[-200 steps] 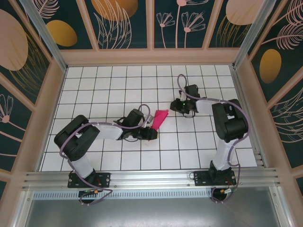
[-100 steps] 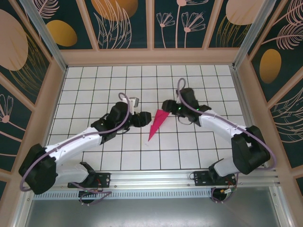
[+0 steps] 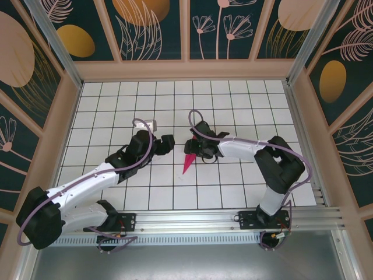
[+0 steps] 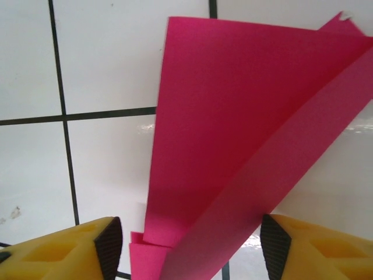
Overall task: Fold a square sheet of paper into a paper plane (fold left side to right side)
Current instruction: Move the paper plane to the top-center of the table.
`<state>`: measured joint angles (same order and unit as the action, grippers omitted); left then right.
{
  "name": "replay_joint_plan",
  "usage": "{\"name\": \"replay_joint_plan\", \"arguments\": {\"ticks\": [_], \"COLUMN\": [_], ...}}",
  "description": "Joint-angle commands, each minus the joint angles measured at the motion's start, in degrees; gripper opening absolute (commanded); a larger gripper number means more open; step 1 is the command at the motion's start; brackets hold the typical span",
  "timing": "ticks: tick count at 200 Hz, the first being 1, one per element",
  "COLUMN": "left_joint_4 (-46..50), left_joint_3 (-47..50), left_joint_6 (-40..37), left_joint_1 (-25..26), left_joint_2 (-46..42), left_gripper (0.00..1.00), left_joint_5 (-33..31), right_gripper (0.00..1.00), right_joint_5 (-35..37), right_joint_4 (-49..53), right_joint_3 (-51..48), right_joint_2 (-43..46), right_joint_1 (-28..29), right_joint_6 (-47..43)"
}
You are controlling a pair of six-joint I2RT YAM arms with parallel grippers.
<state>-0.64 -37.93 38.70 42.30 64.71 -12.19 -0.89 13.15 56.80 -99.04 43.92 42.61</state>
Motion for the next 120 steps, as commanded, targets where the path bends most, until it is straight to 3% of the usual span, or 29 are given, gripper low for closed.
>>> {"name": "replay_joint_plan", "arguments": {"ticks": [1, 49, 78, 120], "left_joint_4": [0.64, 0.47, 0.47, 0.37], "left_joint_3": [0.22, -0.05, -0.12, -0.29], "left_joint_6": [-1.17, -1.09, -0.98, -0.73], "left_joint_1": [-0.12, -0.19, -0.20, -0.20], "left_joint_2": [0.46, 1.47, 1.74, 1.39], "left_gripper": [0.77, 0.78, 0.78, 0.78], "left_joint_5": [-1.44, -0.99, -1.21, -1.94], "right_gripper": [0.58, 0.32, 0.00, 0.00], "right_joint_5": [2.74, 2.31, 2.02, -4.80], "right_joint_4": [3.69, 4.01, 2.31, -1.81], "right_joint_3": [-0.63, -4.31, -6.62, -6.39], "right_joint_2": [2.28, 7.00, 10.06, 16.93], "right_joint_1": [0.32, 0.35, 0.21, -1.74], "right_joint_6": [1.16, 1.67, 1.03, -7.62]}}
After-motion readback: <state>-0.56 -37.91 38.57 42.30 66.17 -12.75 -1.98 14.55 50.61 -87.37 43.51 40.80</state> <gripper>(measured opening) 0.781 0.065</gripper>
